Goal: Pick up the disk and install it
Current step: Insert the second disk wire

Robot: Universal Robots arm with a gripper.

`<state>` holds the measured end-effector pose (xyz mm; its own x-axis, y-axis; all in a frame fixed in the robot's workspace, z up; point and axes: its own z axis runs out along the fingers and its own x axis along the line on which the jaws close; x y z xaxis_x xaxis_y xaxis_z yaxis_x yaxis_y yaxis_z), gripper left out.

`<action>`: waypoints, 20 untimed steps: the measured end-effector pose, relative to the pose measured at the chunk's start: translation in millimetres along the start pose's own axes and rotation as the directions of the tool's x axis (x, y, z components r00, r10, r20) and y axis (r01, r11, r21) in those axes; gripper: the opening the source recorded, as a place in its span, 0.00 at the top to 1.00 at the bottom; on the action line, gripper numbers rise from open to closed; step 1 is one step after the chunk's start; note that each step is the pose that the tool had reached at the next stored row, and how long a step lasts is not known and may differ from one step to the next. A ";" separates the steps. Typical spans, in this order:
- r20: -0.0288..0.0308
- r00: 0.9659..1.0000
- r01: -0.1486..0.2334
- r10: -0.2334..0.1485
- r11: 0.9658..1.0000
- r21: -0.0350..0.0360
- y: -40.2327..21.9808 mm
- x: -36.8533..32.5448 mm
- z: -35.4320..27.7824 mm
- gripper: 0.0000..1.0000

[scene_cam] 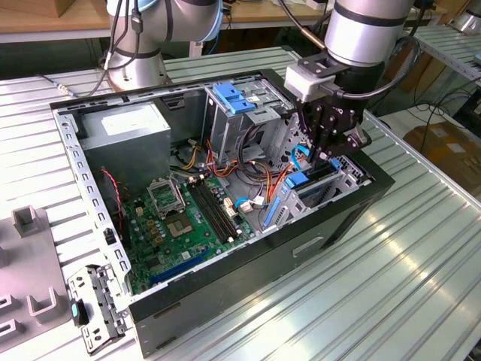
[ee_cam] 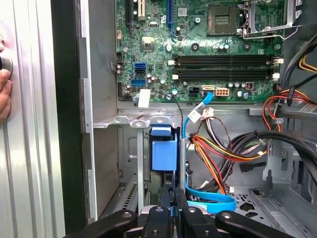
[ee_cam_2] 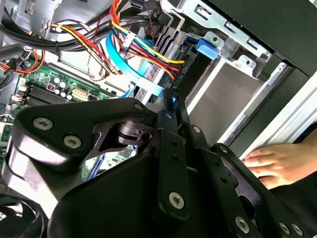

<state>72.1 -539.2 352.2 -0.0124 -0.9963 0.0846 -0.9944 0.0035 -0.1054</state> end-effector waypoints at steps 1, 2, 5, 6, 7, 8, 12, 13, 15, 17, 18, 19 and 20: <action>0.004 1.000 0.000 0.000 1.000 0.001 0.3 0.5 0.5 0.84; 0.007 1.000 0.000 0.000 1.000 0.001 0.4 0.7 0.8 0.84; 0.015 1.000 0.004 -0.004 1.000 0.002 0.6 0.9 1.9 0.84; 0.016 1.000 0.008 -0.008 1.000 0.002 0.6 0.9 2.1 0.84; 0.018 1.000 0.023 -0.023 1.000 0.004 0.6 1.0 2.5 0.84; 0.018 0.999 0.031 -0.031 1.000 0.004 0.7 1.0 2.8 0.84; 0.025 0.999 0.032 -0.032 0.999 0.005 0.8 0.9 3.7 0.84; 0.030 0.999 0.031 -0.031 0.999 0.005 0.8 1.0 3.8 0.84; 0.042 0.999 0.030 -0.030 1.000 0.005 0.8 1.3 3.7 0.84; 0.046 0.998 0.030 -0.030 1.000 0.005 0.7 2.6 3.8 0.84; 0.050 0.998 0.029 -0.029 1.000 0.005 0.6 4.1 3.9 0.84; 0.055 0.998 0.029 -0.029 1.000 0.005 0.5 5.5 4.1 0.84; 0.059 0.998 0.028 -0.028 1.000 0.005 0.5 6.3 4.2 0.84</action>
<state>72.0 -545.8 348.5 0.0220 -0.9994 0.0285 -0.9938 -0.0249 -0.1084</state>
